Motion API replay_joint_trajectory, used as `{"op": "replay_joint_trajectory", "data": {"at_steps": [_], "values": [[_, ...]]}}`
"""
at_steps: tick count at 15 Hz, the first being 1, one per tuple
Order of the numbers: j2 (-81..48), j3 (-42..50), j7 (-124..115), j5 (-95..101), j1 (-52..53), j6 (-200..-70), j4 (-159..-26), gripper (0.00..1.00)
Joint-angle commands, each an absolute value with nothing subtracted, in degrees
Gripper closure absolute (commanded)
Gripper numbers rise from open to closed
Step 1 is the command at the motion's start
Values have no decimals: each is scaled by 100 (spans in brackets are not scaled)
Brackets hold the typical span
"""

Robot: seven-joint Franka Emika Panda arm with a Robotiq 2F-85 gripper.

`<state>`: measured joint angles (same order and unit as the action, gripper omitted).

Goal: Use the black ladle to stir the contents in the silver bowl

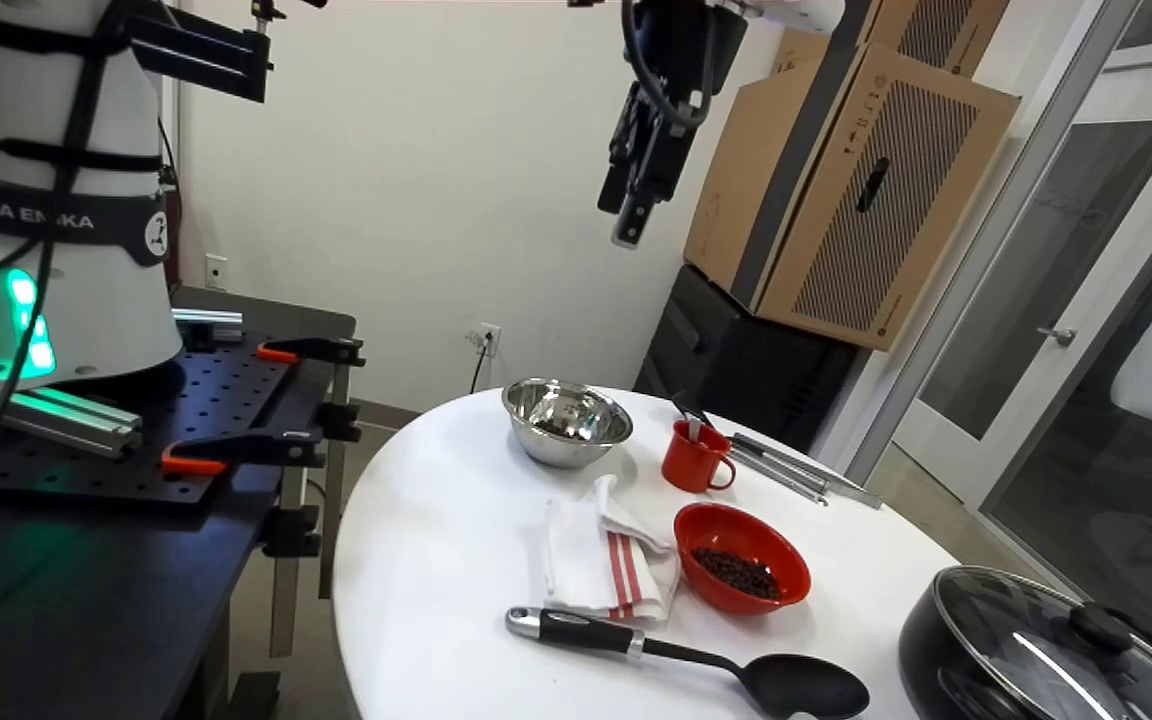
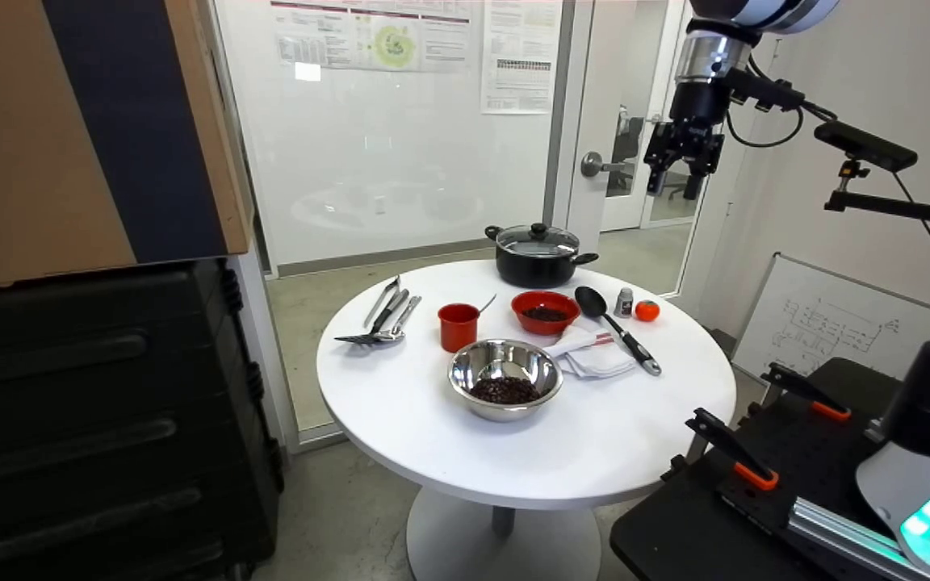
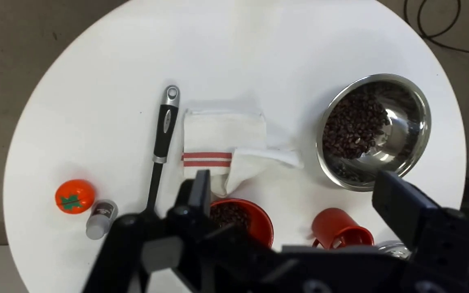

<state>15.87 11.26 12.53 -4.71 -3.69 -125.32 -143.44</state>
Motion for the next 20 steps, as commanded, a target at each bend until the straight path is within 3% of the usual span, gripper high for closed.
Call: {"op": "replay_joint_trajectory", "data": {"at_steps": [1, 6, 20], "values": [[1524, 1034, 1264, -475, -445, -12535, -14288, 0], [1330, 1002, 1114, -469, -473, -12759, -14274, 0], [-1411, 1326, 1187, -274, -1302, -14127, -13706, 0]]}}
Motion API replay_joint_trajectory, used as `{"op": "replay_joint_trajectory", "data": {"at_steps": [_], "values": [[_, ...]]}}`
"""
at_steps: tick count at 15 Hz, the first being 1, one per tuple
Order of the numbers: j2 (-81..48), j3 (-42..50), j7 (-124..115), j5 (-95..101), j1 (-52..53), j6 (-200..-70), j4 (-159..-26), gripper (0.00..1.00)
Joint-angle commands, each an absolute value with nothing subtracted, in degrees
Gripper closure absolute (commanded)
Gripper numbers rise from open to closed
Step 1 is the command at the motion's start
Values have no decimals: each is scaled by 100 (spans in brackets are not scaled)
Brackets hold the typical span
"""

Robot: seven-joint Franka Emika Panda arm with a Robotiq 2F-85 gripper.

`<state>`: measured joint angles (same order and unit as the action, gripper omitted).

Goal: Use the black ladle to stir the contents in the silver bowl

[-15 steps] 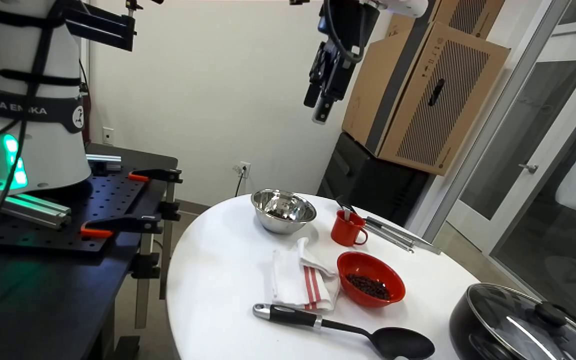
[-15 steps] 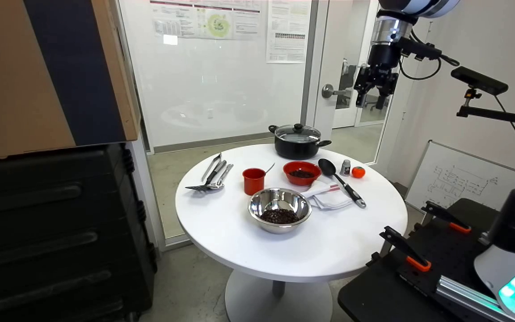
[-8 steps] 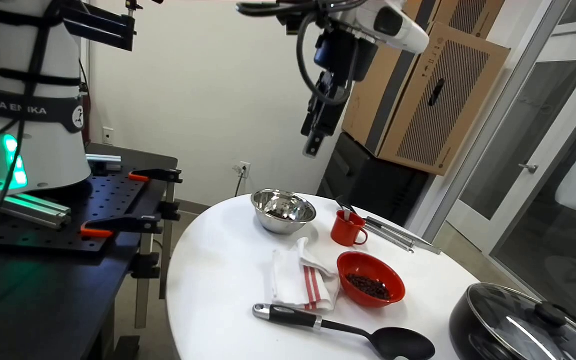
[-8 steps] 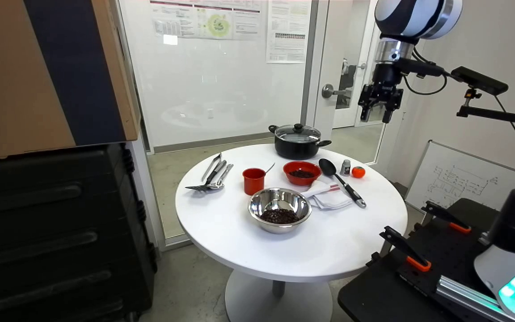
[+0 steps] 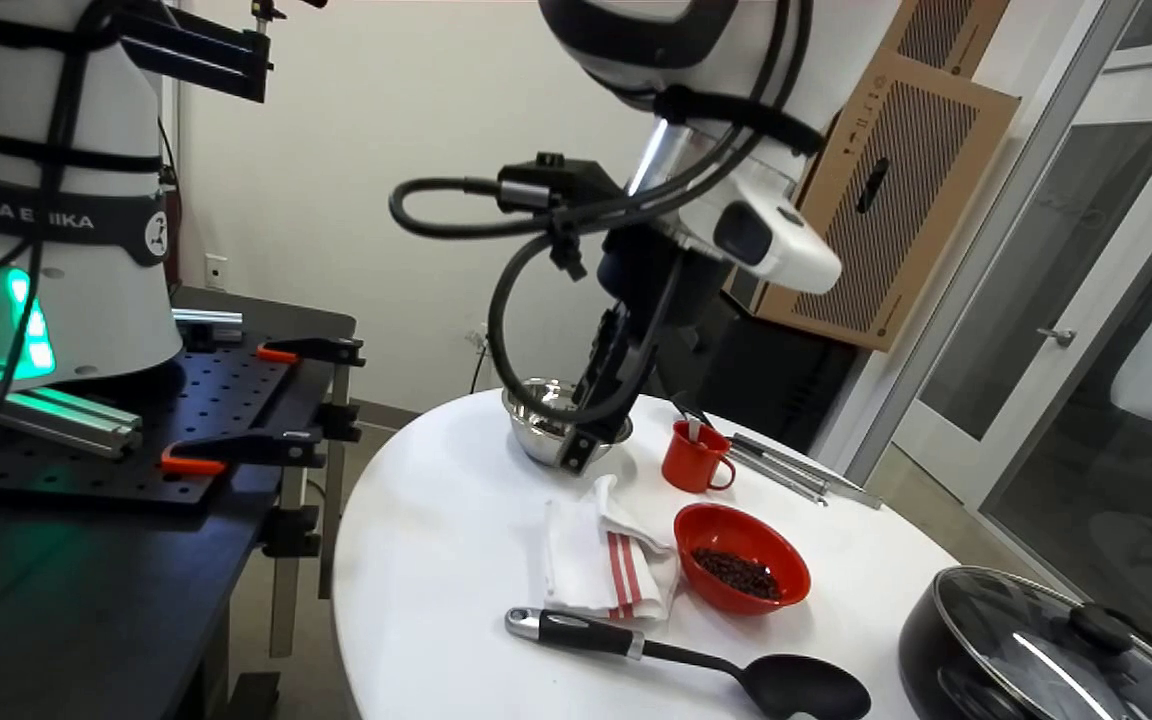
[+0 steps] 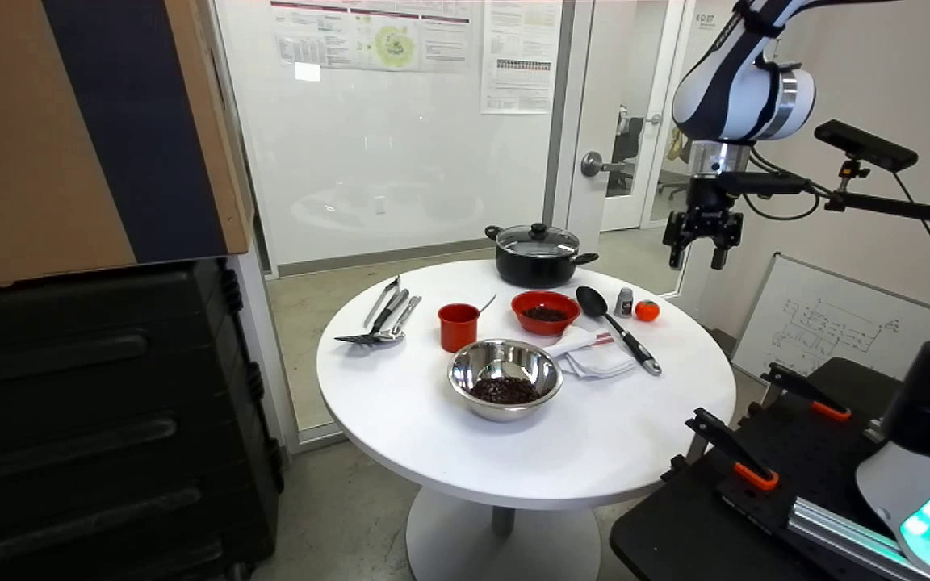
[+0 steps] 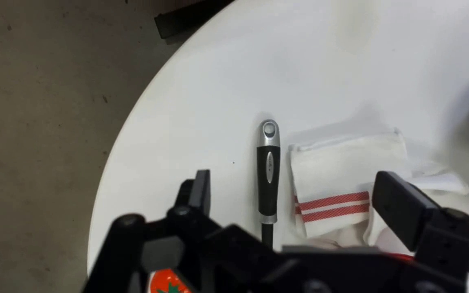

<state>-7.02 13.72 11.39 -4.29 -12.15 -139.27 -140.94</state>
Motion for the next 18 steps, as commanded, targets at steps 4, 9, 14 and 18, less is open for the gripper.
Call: {"op": "replay_joint_trajectory", "data": {"at_steps": [4, 9, 14, 18], "values": [[-2170, 1346, 931, 126, -1292, -14046, -13194, 0], [-2145, 1269, 987, 82, -1356, -14115, -13287, 0], [-2368, 1200, 1041, 49, -1379, -14175, -13210, 0], [-2711, 1061, 1074, 6, -1422, -14436, -13138, 0]]}}
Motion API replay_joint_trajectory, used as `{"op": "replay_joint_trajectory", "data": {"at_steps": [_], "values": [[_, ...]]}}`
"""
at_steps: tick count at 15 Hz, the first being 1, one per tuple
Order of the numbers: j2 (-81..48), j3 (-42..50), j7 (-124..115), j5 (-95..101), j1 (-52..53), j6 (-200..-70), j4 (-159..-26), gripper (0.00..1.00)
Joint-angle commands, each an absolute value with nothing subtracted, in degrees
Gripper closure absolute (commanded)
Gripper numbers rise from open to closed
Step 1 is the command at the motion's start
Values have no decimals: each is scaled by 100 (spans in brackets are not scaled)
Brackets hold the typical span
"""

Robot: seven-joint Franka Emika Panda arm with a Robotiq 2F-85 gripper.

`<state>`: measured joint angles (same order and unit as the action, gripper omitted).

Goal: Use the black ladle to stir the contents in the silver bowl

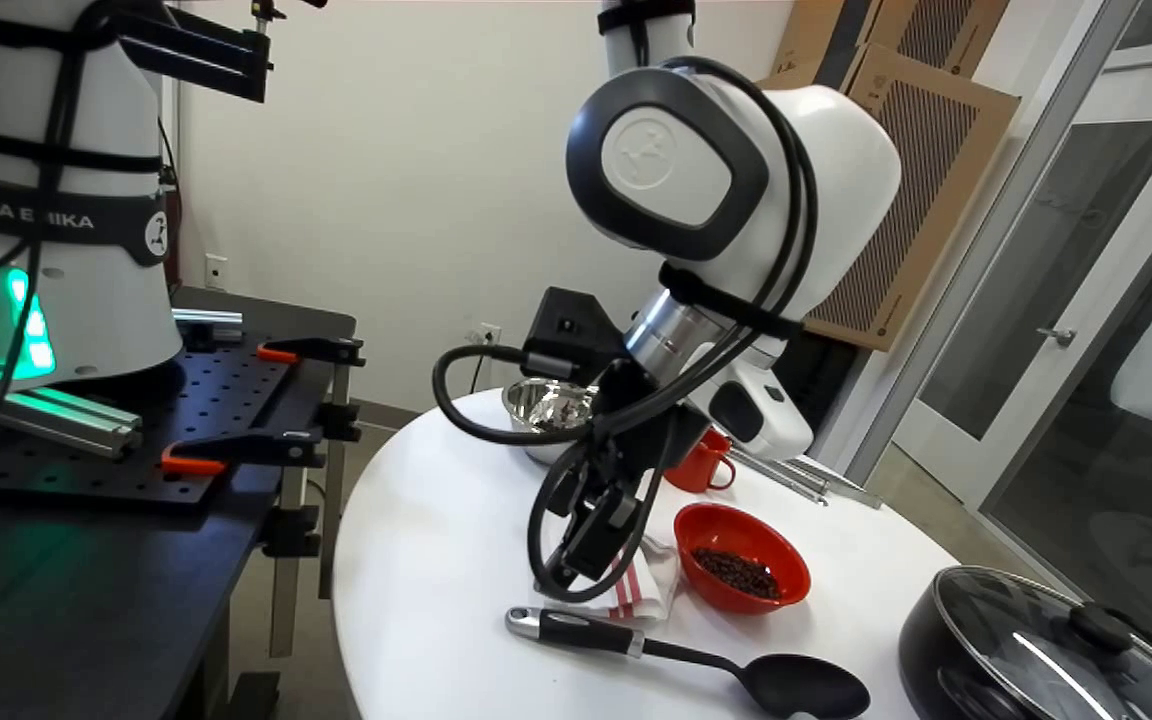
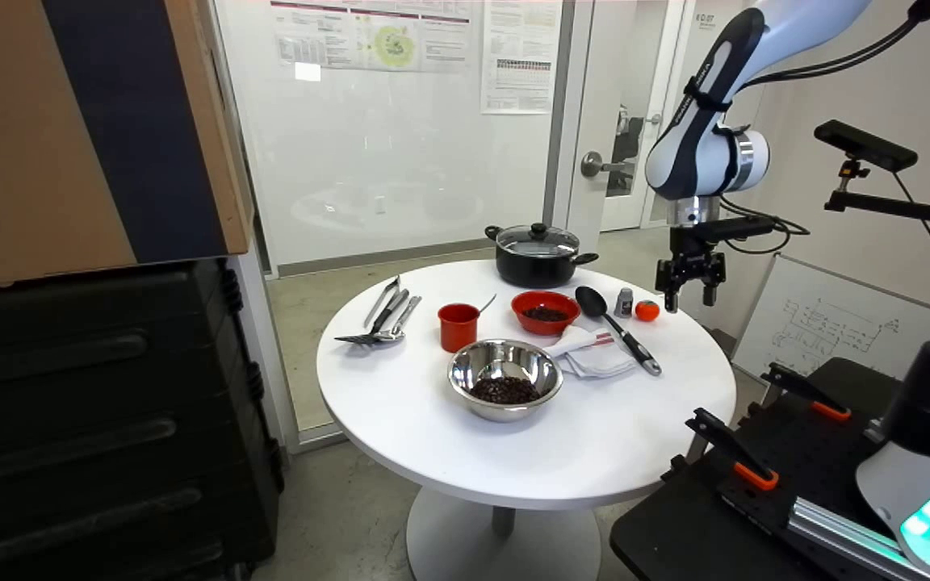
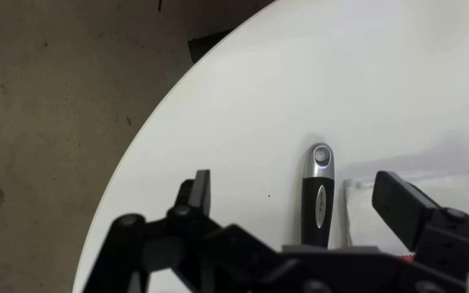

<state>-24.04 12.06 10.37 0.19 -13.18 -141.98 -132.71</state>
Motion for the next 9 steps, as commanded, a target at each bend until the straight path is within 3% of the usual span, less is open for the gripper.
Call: {"op": "replay_joint_trajectory", "data": {"at_steps": [1, 9], "values": [[-2802, 1031, 1079, 11, -1430, -14523, -13111, 0], [-3532, 925, 947, 109, -1367, -15193, -12817, 0]]}}
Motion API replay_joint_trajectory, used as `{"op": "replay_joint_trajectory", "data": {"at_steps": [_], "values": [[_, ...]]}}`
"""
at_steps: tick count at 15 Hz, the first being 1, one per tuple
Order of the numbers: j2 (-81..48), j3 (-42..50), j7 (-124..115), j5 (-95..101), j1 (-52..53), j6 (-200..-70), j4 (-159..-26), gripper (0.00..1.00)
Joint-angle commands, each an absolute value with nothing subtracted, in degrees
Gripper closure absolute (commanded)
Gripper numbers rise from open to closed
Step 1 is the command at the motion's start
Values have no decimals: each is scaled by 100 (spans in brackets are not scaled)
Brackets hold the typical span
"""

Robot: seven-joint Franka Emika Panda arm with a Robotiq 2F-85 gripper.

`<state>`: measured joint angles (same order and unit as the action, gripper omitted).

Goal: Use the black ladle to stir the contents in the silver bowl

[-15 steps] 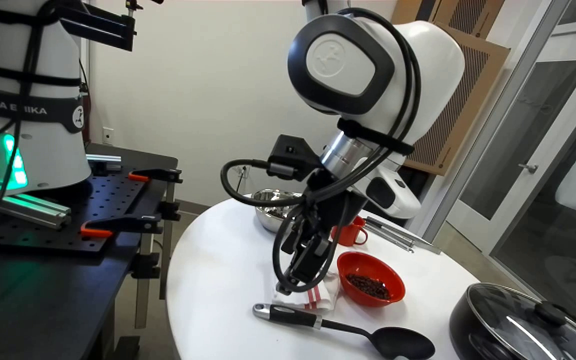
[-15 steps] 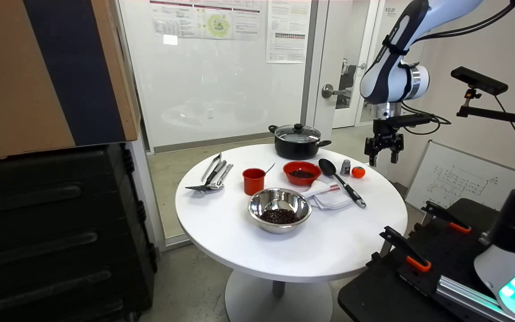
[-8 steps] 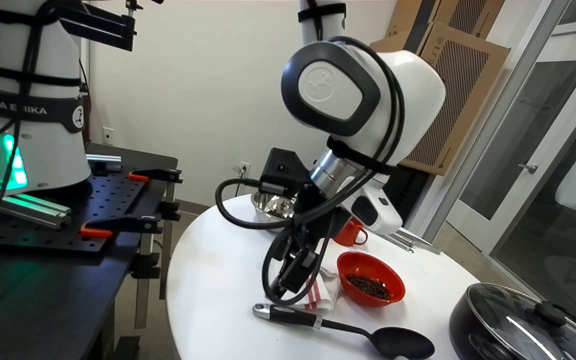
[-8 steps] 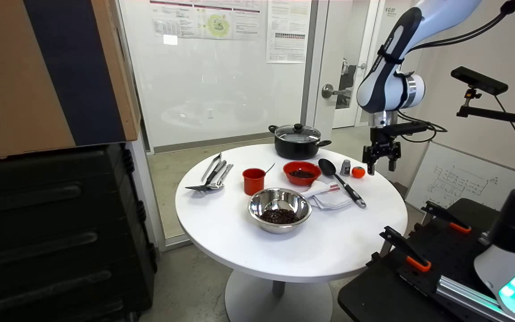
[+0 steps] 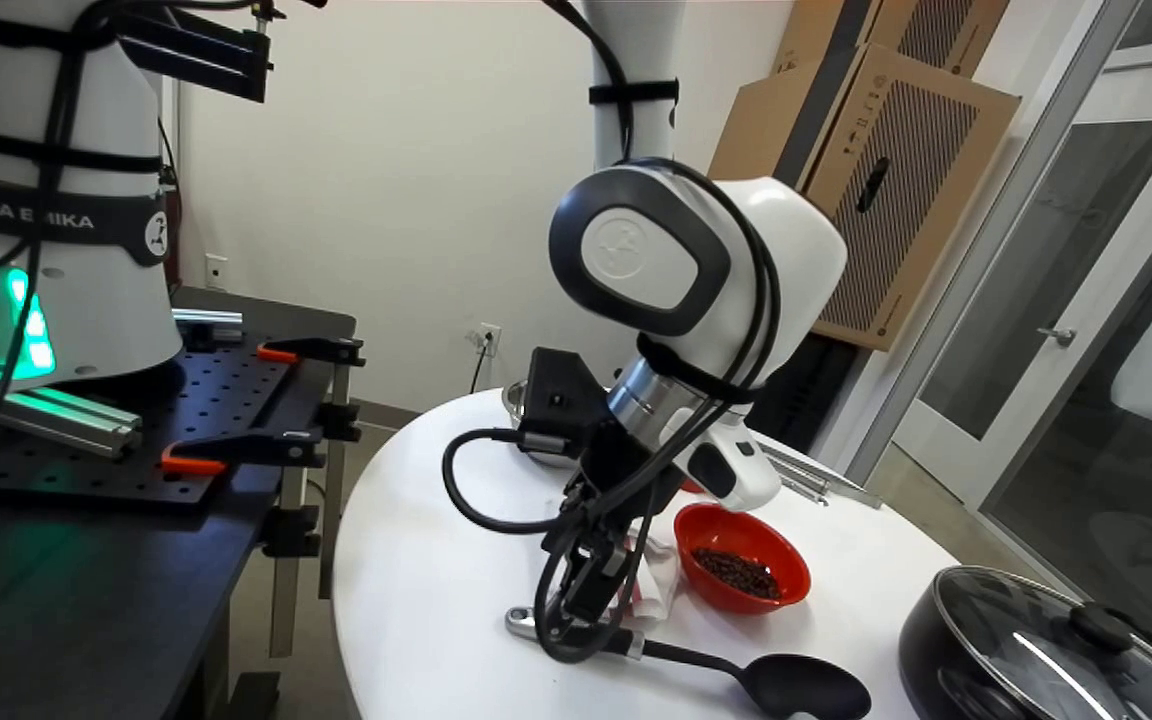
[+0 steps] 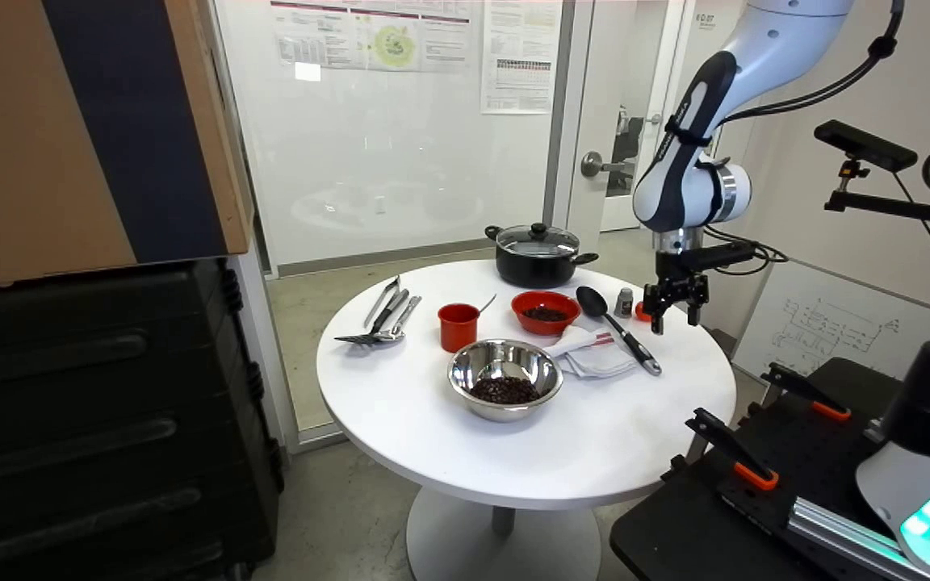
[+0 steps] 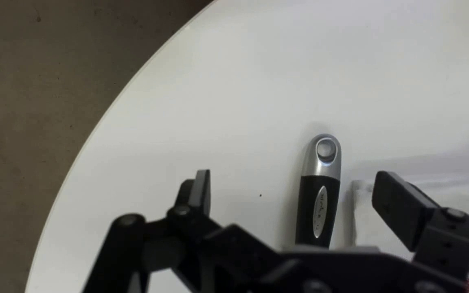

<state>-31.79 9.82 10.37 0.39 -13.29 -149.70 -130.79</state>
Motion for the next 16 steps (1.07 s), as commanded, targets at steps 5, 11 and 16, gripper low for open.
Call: {"op": "replay_joint_trajectory", "data": {"at_steps": [5, 11, 16], "values": [[-3979, 902, 767, 79, -1315, -15438, -12519, 0], [-4392, 927, 469, 71, -1193, -15557, -12180, 0], [-4598, 939, 263, 76, -1083, -15590, -11986, 0]]}}
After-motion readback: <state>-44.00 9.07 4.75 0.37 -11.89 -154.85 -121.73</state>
